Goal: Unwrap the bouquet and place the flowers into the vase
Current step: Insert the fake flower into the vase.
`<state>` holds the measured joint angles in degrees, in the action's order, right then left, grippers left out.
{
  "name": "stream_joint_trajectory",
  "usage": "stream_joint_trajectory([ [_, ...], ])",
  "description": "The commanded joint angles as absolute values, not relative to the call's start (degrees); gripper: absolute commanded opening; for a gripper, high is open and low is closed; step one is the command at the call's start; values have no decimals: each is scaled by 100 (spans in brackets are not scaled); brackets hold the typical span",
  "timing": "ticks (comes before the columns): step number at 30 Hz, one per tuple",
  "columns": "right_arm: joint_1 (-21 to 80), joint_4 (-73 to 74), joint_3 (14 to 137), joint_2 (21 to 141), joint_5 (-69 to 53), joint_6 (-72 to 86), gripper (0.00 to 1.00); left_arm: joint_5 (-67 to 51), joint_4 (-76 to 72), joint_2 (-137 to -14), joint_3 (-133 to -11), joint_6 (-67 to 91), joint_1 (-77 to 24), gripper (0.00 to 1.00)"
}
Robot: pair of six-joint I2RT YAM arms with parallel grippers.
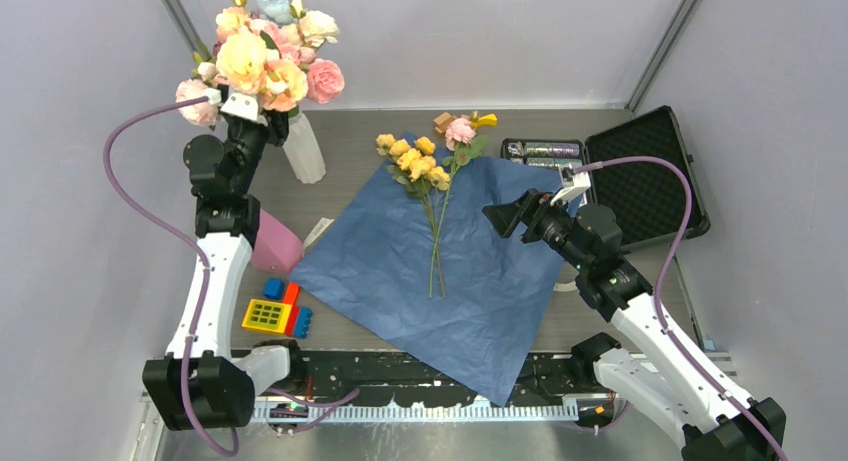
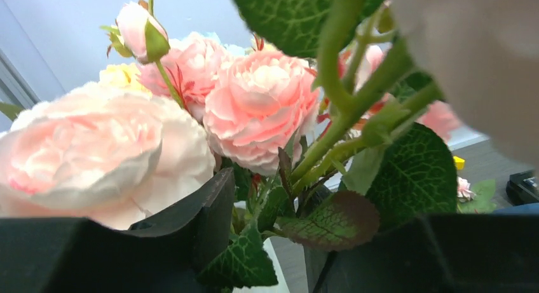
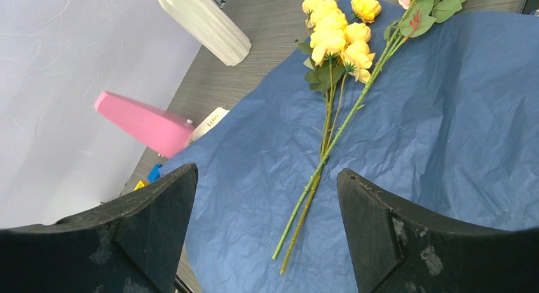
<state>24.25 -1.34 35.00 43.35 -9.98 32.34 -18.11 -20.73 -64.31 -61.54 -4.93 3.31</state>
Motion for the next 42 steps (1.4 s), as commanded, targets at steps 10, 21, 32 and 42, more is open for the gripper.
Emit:
stream_joint_trajectory([
  [10,2408,-477,3496,4227,-1120,3321,86,-1567,-2101,-5813,-5458,-256,381,49],
  [21,2408,-521,3482,4255,-1151,3338,86,-1447,-2068,-5874,-5301,-184,385,50],
  [32,2408,-544,3480,4307,-1152,3338,86,-1382,-2335,-6263,-5281,-31,382,40],
  [42,2408,-529,3433,4269,-1151,3342,86,-1397,-2363,-6201,-5014,188,379,39],
])
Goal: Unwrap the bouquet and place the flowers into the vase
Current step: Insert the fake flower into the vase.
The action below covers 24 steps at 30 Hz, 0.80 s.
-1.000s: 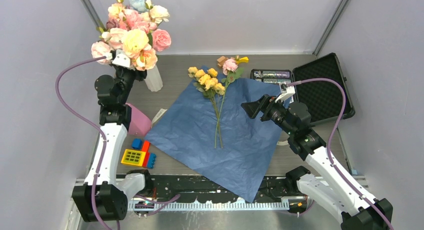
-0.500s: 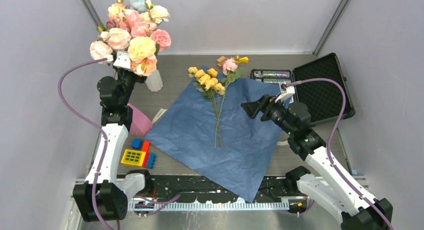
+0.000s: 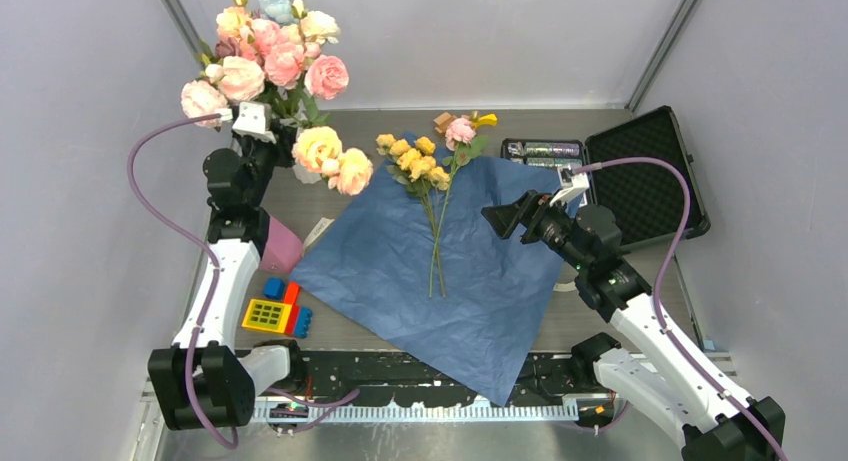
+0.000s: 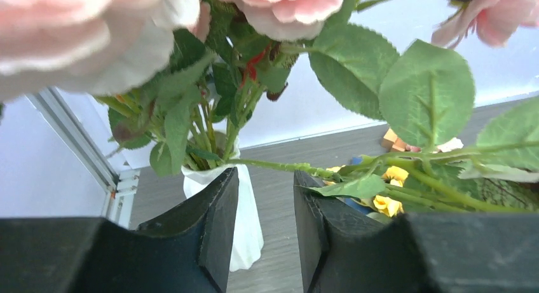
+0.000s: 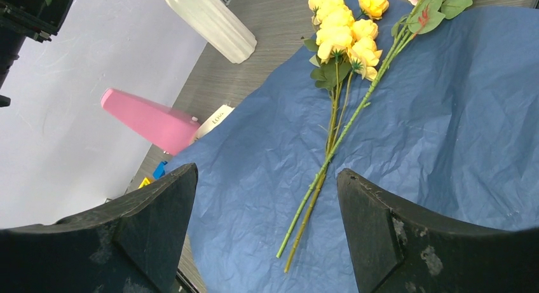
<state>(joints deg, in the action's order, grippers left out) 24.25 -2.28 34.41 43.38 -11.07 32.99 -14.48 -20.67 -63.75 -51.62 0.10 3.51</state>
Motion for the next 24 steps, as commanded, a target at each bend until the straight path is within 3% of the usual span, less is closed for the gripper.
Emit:
stream_joint_trajectory([
  [1,2406,-528,3430,4270,-1151,3341,86,-1395,-2352,-6157,-4963,203,380,39],
  [11,2406,-525,3419,4322,-1219,3339,86,-1511,-1902,-5709,-4891,351,386,41],
  [24,2408,-566,3472,4490,-1371,3353,86,-2065,-705,-4296,-4619,1273,377,56],
])
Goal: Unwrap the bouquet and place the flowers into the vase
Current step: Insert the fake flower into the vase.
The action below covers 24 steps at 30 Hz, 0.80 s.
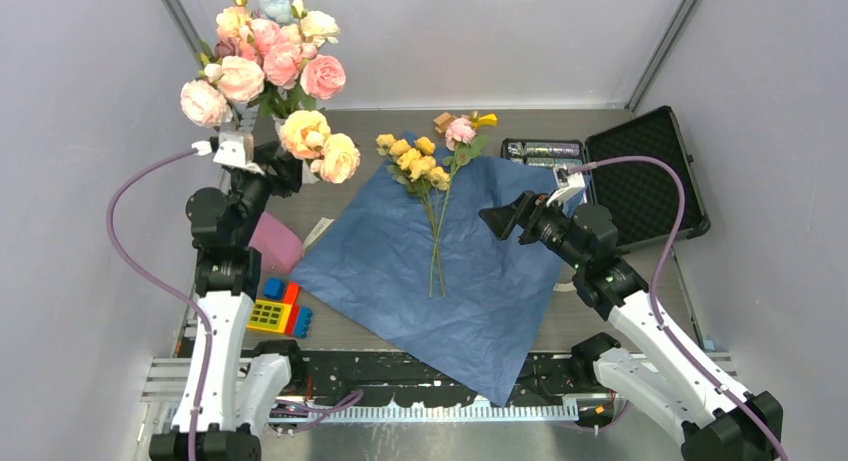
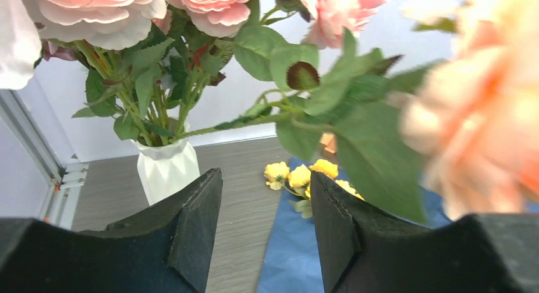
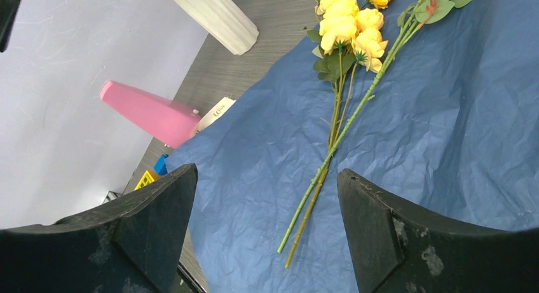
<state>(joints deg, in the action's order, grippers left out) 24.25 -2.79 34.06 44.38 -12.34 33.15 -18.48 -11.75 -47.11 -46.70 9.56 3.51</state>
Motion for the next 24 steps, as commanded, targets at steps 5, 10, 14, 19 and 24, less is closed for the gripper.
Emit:
stream_joint_trajectory([
  [5,2404,-487,3568,4553,-1403,3373,86,-1376,514,-3662,-4667,1453,290,56],
  [10,2420,-101,3823,4785,-1007,3362,83,-458,1544,-3020,-4343,1652,137,59],
  [14,2587,666,4149,5304,-513,3322,77,-423,2519,-2825,-4327,1750,54,60],
  [19,3386,1118,4432,6191,640,3391,75,-894,3218,-2877,-4224,2168,53,62],
  [24,3911,1080,4782,7322,1162,3771,74,-1478,3261,-3319,-4193,2127,-149,65],
])
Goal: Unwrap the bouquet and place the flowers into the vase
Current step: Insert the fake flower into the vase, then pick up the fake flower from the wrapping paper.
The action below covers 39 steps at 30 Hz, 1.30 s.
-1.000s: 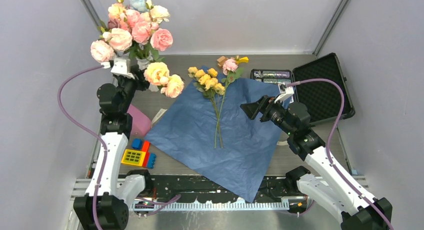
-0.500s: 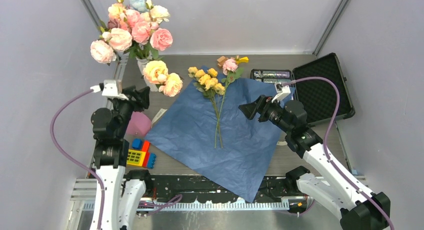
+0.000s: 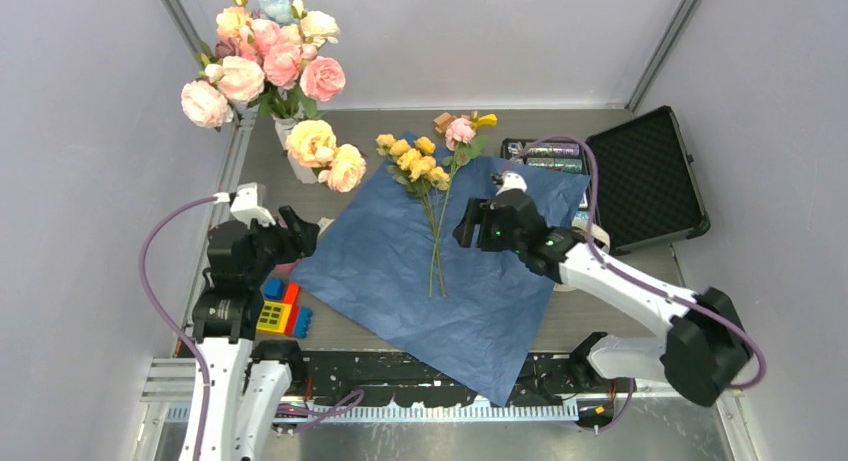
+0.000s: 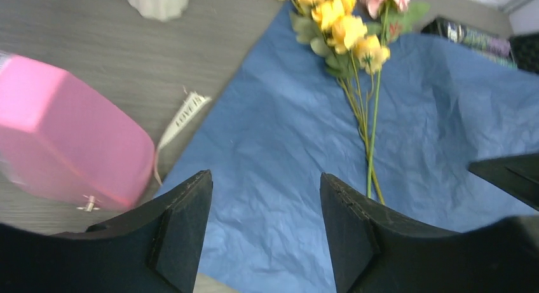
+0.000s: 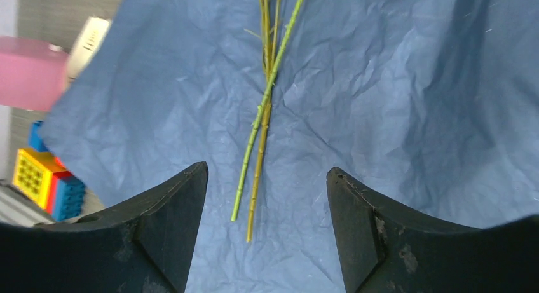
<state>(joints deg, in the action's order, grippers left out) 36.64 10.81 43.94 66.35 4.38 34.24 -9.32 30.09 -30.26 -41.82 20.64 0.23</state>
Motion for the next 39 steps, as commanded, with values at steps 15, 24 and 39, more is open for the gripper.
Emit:
stream_joint_trajectory([
  [15,3637,532,6577,10289,1094,4111,57,-1497,3216,-3990,-4302,1494,-372,68],
  [24,3586,764,7310,11030,1421,3937,47,-1480,3212,-4034,-4333,1477,-394,69],
  [39,3732,1214,8028,11782,2323,3550,39,-1426,3234,-4015,-4342,1468,-395,69],
])
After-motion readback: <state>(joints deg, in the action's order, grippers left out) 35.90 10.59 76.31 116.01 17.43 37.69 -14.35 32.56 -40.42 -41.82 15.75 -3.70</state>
